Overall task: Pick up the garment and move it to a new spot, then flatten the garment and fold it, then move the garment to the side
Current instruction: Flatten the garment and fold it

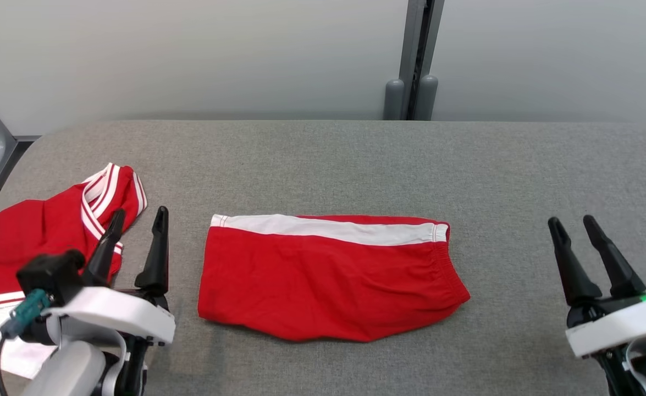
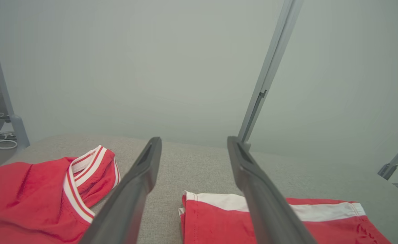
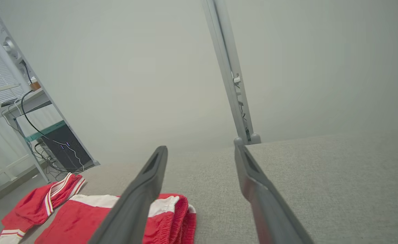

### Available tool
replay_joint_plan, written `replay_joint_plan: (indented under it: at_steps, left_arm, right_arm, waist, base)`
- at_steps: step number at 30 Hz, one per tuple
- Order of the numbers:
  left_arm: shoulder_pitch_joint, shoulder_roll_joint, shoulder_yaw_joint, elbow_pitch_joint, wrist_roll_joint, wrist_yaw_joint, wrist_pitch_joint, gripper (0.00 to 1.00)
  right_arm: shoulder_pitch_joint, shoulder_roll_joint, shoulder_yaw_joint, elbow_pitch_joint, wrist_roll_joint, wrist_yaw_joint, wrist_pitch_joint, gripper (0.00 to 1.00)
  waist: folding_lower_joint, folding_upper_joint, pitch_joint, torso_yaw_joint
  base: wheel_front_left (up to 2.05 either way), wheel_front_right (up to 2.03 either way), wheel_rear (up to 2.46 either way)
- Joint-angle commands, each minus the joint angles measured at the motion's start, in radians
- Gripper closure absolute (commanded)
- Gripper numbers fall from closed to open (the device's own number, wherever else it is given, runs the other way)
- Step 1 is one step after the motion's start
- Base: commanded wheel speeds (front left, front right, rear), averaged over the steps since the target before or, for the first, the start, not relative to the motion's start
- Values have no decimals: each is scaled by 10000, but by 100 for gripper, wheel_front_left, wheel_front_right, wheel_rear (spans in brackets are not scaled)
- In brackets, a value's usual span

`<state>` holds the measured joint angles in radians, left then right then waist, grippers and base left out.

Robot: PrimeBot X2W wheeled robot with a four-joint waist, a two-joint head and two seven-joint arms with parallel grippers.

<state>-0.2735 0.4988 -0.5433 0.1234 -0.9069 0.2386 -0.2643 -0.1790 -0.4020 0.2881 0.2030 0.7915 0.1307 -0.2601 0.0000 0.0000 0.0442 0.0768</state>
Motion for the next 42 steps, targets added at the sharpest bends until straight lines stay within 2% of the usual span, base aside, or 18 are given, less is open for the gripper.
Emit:
replay_joint_plan:
  at_steps: [1, 8, 10, 13, 17, 22, 29, 37, 42]
  left_arm:
    - [327, -323, 484, -76, 625, -93, -21, 0]
    - [1253, -1722, 2147, -233, 2879, -481, -23, 0]
    - [1375, -1866, 2394, -257, 3217, -559, -23, 0]
    - [1856, -2430, 3095, -339, 3882, -862, -25, 0]
    - [2202, -3018, 3697, -110, 4533, -1474, -24, 0]
    - [2291, -3562, 4241, 201, 5080, -2069, -24, 0]
    - [2209, -4039, 4846, 493, 5581, -2666, -25, 0]
    - [2091, -4324, 5224, 682, 5939, -3023, -25, 0]
    - [2054, -4396, 5314, 788, 6067, -3161, -25, 0]
  right_arm:
    - [300, 232, -302, -142, -585, 3, -36, 0]
    - [900, 1488, -1585, -521, -2158, 5, -36, 0]
    - [1004, 1667, -1698, -537, -2387, 5, -37, 0]
    - [1334, 2276, -1899, -781, -2912, 5, -36, 0]
    - [1645, 2632, -1688, -713, -3490, 5, -36, 0]
    - [1509, 2693, -1614, -373, -3525, 3, -36, 0]
    - [782, 2288, -1112, 738, -3072, 5, 183, 0]
    - [-312, 1828, -177, 2150, -2077, 3, 1085, 0]
    - [-877, 1878, 147, 3025, -1743, 3, 1648, 0]
  waist:
    - [0, 0, 60, -38]
    - [0, 0, 262, -196]
    - [0, 0, 255, -239]
    - [0, 0, 173, -372]
    - [0, 0, 73, -456]
    - [0, 0, -39, -478]
    - [0, 0, -46, -202]
    - [0, 0, -59, 406]
    - [0, 0, -44, 720]
  base:
    - [0, 0, 0]
    - [0, 0, 0]
    - [0, 0, 0]
    - [0, 0, 0]
    - [0, 0, 0]
    - [0, 0, 0]
    - [0, 0, 0]
    - [0, 0, 0]
    - [0, 0, 0]
